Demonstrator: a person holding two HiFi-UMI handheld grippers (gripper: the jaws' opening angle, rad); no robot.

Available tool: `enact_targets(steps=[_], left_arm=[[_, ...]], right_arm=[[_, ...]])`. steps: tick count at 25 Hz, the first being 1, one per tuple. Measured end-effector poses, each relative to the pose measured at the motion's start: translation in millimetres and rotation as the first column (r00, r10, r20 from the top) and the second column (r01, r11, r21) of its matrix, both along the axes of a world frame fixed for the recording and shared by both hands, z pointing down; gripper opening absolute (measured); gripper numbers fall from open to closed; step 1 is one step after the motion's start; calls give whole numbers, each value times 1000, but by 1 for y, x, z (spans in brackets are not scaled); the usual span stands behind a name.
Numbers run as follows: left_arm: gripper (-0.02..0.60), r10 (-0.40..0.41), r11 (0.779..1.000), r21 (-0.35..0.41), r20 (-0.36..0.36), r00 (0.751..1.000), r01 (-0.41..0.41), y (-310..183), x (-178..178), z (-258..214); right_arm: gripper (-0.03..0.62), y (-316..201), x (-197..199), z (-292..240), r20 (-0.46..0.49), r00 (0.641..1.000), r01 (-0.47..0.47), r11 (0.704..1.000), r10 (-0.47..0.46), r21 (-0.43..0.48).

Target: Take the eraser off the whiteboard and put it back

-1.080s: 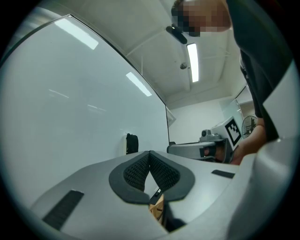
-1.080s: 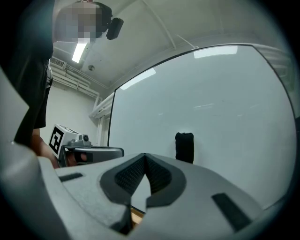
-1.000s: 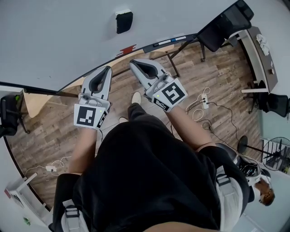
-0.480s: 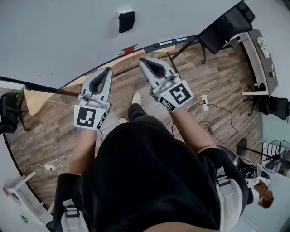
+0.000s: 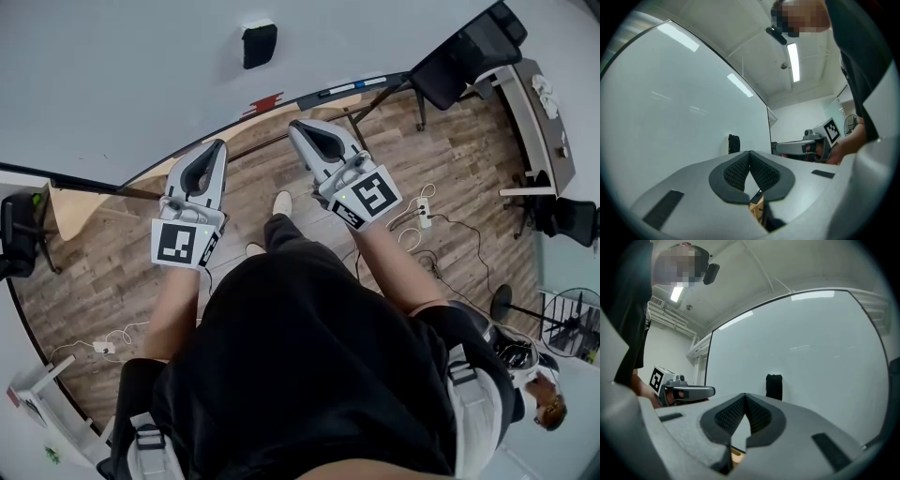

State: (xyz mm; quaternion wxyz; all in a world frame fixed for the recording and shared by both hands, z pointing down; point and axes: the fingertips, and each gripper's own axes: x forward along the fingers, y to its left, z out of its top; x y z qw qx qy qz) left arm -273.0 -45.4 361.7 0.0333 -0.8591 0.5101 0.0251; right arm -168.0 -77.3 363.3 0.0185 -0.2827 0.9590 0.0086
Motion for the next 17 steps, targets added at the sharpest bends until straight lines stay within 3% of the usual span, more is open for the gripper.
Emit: enact_targets(steps=[17], left_arm=[[-5, 10, 1000, 0, -6, 1000, -10, -4, -2, 0]], right_arm=[[2, -5, -3, -1, -12, 1000, 3, 1000, -3, 2]])
